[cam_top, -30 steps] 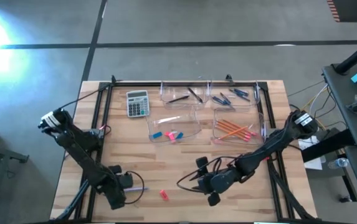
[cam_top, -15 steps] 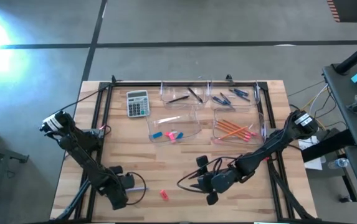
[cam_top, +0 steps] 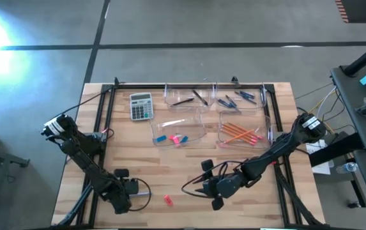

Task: Sort crayons/erasers/pens/pencils in bins
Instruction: Put the white pen into the top left transparent bin

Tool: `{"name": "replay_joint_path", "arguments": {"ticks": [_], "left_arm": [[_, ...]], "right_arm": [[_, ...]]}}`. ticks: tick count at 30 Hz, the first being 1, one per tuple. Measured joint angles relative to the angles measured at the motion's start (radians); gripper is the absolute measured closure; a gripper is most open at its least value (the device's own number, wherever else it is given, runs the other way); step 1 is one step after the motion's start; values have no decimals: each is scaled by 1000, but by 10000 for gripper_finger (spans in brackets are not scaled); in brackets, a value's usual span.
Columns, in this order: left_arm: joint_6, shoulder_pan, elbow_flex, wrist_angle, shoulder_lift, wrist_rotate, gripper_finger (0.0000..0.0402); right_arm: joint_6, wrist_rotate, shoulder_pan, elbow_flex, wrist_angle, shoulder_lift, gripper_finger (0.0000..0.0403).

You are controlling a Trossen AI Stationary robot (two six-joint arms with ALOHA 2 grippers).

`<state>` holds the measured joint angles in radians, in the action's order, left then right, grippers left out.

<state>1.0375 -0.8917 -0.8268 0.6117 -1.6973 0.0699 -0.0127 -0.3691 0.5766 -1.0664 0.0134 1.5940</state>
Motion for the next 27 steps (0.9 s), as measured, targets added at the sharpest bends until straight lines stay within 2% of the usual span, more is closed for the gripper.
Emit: {"name": "replay_joint_path", "arguments": {"ticks": [12,15,18,20,23,27], "left_arm": [[-26,2,-14,19,0,15,374],[-33,2,-58,111,40,40,377],[-47,5,-81,314,109,149,391],[-50,6,-124,363,174,249,401],[-69,22,-145,465,276,347,395],[-134,69,-152,434,400,457,397]], "right_arm": [[-6,-26,2,0,-3,-3,275],[-14,-26,2,0,-21,-25,275],[-7,-27,6,-1,-39,-77,275],[-1,-29,16,-2,-60,-116,275],[-1,-29,35,6,-68,-175,275],[-9,-48,62,26,-65,-236,275]]}}
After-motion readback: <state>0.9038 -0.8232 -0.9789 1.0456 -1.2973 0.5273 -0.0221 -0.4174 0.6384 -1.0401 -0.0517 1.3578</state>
